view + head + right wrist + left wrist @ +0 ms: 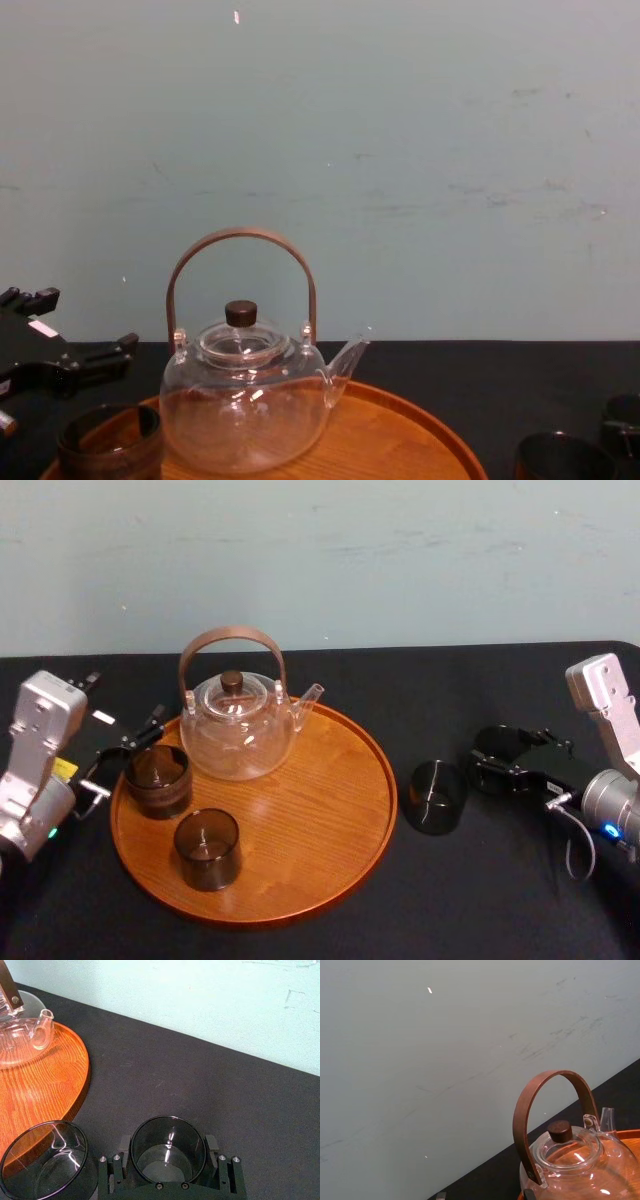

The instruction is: Pick up the glass from the table and place it on the tray.

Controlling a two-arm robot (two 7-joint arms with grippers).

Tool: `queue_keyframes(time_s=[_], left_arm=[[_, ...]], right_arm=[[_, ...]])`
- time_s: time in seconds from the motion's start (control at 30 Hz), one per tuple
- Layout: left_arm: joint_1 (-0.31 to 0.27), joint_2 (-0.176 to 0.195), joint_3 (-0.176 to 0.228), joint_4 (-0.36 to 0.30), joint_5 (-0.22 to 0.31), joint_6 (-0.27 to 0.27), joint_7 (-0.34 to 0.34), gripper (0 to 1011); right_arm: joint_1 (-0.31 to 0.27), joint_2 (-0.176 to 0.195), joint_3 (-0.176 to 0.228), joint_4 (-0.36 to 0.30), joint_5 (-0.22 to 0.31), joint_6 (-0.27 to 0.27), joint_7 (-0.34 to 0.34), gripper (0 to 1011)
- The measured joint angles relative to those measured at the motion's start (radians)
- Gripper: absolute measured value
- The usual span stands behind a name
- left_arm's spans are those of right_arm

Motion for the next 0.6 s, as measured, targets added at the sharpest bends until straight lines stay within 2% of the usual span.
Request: queue_keyframes(time_s=[0.33, 0.6], left_arm=[[0.0, 0.0, 0.0, 0.0, 0.0, 0.0, 0.0, 1001], [0.0, 0.0, 0.0, 0.0, 0.0, 0.0, 0.0, 1001]], right_arm=[[0.0, 0.0, 0.0, 0.0, 0.001, 0.0, 0.0, 903], [-0.016, 0.003, 0.022, -0.02, 0.01, -0.017, 0.007, 903]])
